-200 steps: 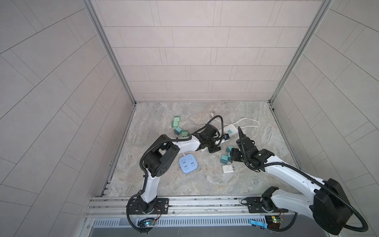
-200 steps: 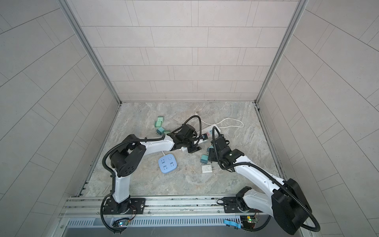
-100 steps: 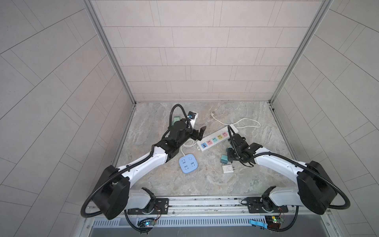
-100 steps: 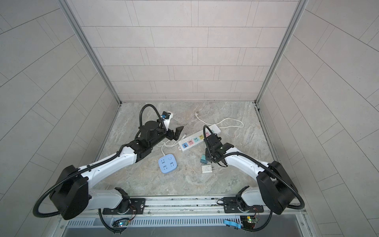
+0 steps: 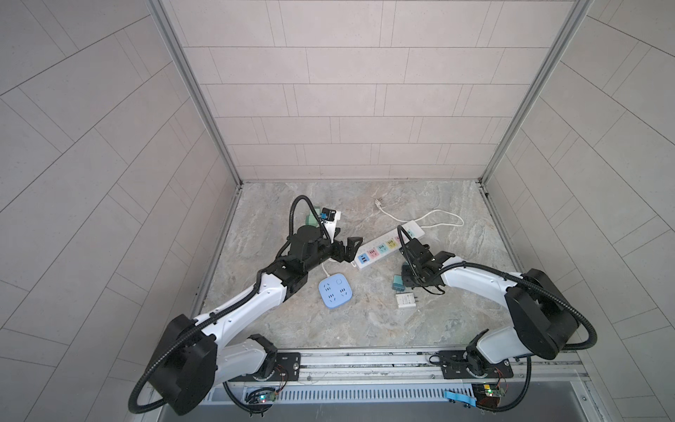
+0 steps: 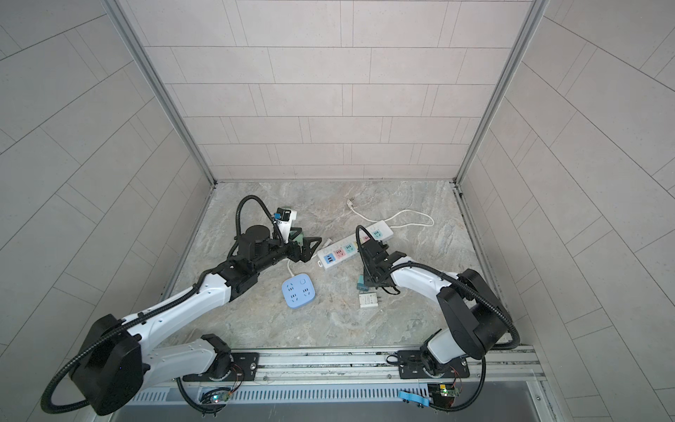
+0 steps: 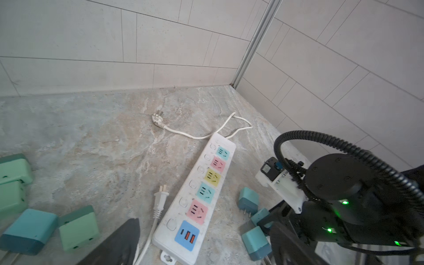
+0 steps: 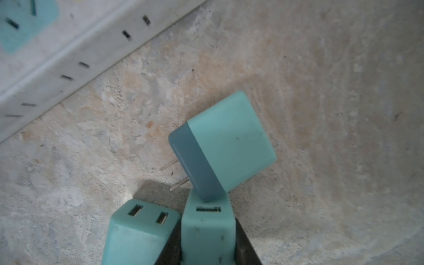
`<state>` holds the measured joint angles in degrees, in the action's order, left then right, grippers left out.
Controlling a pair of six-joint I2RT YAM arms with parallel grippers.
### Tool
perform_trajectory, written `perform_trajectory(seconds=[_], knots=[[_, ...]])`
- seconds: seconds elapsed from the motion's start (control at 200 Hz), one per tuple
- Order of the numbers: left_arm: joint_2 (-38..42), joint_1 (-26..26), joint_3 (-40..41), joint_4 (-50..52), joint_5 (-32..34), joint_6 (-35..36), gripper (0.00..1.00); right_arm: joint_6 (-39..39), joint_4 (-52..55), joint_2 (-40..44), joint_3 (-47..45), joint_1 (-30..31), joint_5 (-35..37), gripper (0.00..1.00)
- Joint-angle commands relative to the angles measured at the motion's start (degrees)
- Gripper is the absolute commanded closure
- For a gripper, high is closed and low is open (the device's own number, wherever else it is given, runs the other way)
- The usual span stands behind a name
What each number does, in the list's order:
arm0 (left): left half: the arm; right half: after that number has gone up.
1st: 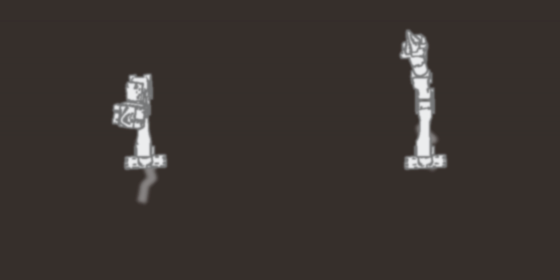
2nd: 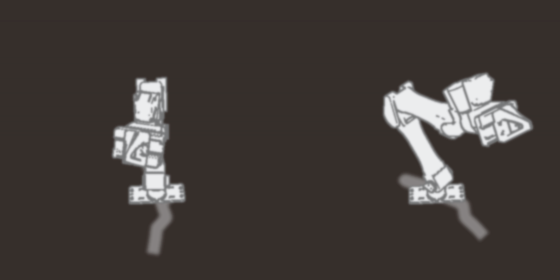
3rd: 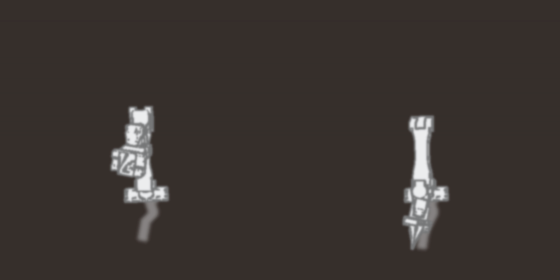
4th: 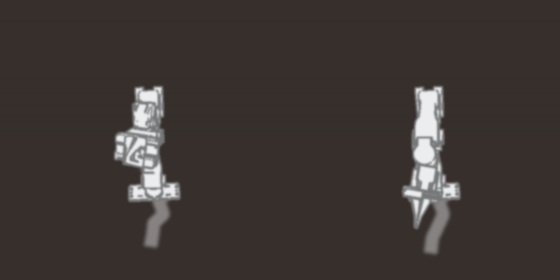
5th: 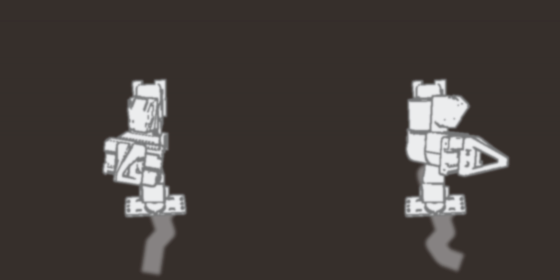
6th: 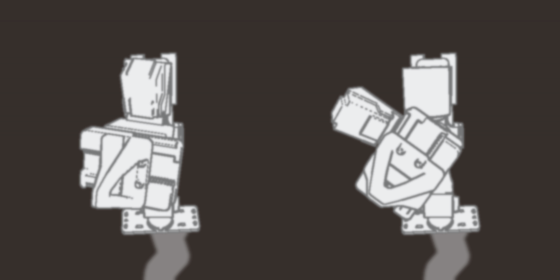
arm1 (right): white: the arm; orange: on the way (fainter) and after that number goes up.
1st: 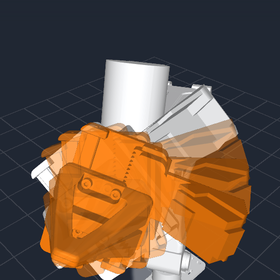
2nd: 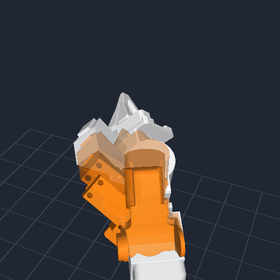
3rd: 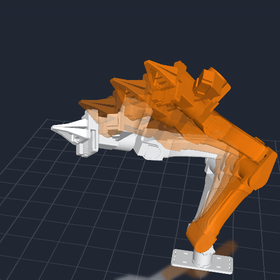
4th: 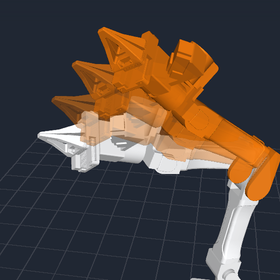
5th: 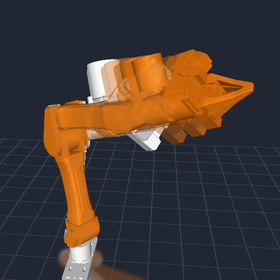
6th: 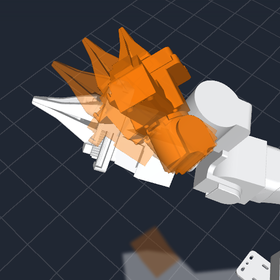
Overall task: Insert plugs into power strip
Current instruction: Pick up the plug from the center of the table, then insert the plug into the socket.
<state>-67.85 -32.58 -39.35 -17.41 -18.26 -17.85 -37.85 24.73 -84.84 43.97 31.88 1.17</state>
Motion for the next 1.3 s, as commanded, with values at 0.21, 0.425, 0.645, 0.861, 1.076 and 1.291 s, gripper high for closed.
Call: perform_trajectory(seconds=[0.21,0.425,0.645,0.861,1.076,1.291], knots=[[-3.56,0.72,0.54,-12.47,-21.1,0.1,0.09,6.89,-9.36,14.61,-3.45,0.24,-4.15,1.0],[-4.5,0.57,-0.64,-19.27,-30.89,-1.41,0.13,17.3,-36.87,31.24,-16.72,4.1,-11.89,1.0],[0.13,-0.26,3.29,-23.03,-31.53,-1.6,0.21,29.99,-47.58,39.11,-20.76,10.61,-19.71,1.0],[6.79,-0.32,6.67,-19.69,-28.67,-1.29,0.34,35.47,-50.93,43.13,-22.02,11.29,-26.4,1.0],[7.63,-0.38,7.76,-27.54,-37.55,-4.65,0.4,41.72,-48.88,44.09,-21.11,13.12,-30.58,1.0],[8.44,-0.47,9.16,-30.44,-40.25,-1.79,0.42,39.4,-45.94,41.37,-16.81,13.16,-36.04,1.0]])
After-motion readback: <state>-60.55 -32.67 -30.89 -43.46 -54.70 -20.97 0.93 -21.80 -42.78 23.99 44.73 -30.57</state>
